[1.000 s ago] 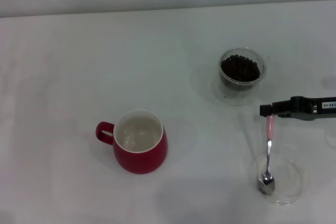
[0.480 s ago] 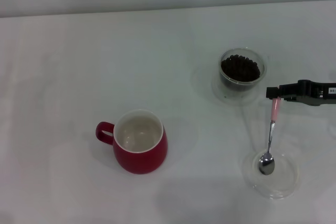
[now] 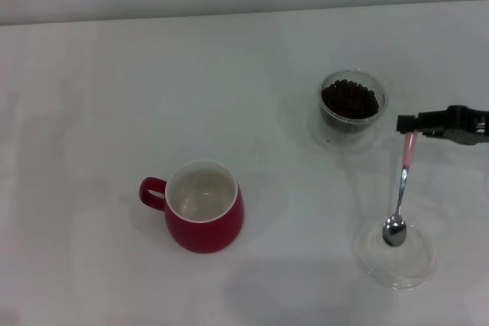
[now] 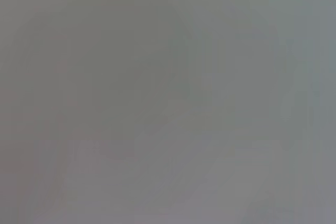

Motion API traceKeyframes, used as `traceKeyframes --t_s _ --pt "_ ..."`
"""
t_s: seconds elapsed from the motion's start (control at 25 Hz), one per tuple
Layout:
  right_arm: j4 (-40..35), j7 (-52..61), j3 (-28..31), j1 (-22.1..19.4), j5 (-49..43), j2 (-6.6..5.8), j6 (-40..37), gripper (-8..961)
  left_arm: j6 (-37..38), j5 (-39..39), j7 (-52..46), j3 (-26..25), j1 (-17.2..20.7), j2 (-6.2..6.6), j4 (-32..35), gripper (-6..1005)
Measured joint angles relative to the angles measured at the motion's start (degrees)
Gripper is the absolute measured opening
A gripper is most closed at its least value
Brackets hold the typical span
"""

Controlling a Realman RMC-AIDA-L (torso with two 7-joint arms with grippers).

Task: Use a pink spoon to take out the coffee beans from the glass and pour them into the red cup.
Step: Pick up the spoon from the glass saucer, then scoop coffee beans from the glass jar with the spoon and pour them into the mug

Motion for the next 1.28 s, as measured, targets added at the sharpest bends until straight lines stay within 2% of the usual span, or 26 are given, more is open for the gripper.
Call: traceKeyframes --t_s 0.2,0.36,0.48,0.52,0.56,0.96,1.08,1.12,1.16,1.28 --pt "-3.8 -0.6 5.4 -2.5 0.0 -0.23 -4.8 152 0.0 -0.1 0.0 0.0 0.0 0.08 0.0 758" --pt "-4.3 -2.5 10.0 -2.6 0.0 -0.20 -7.1 152 0.0 -0.1 0.0 0.0 -0.1 0.09 0.0 758" --pt "-5.4 -3.6 12.9 -2.2 0.0 0.42 -7.4 152 0.0 -0.1 0.0 0.0 -0.1 0.09 0.0 758" --pt "-7.0 -4.2 14.7 -1.9 0.0 1.30 -6.4 152 0.0 -0.1 0.0 0.0 -0.1 0.09 0.0 758" --pt "-7.0 -4.2 14.7 -1.9 0.0 1.30 -6.4 152 0.0 -0.1 0.0 0.0 -0.1 0.09 0.0 758" --pt "-11.7 -8.2 22.8 1.1 0.1 5.16 0.2 152 -0.2 0.0 0.0 0.0 0.0 0.09 0.1 757" --pt "-13.1 -11.0 23.9 1.5 0.1 6.66 2.7 152 -0.3 0.0 0.0 0.0 0.0 0.08 0.2 757" --pt "-14.2 -13.3 24.0 1.7 0.1 7.83 4.2 152 -0.3 0.0 0.0 0.0 0.0 0.06 0.2 757" --pt "-14.2 -13.3 24.0 1.7 0.1 7.83 4.2 152 -0.3 0.0 0.0 0.0 0.0 0.04 0.2 757" --pt "-14.9 -17.6 24.3 1.7 0.1 9.36 5.6 152 -0.3 0.0 0.0 0.0 0.0 0.01 0.2 757"
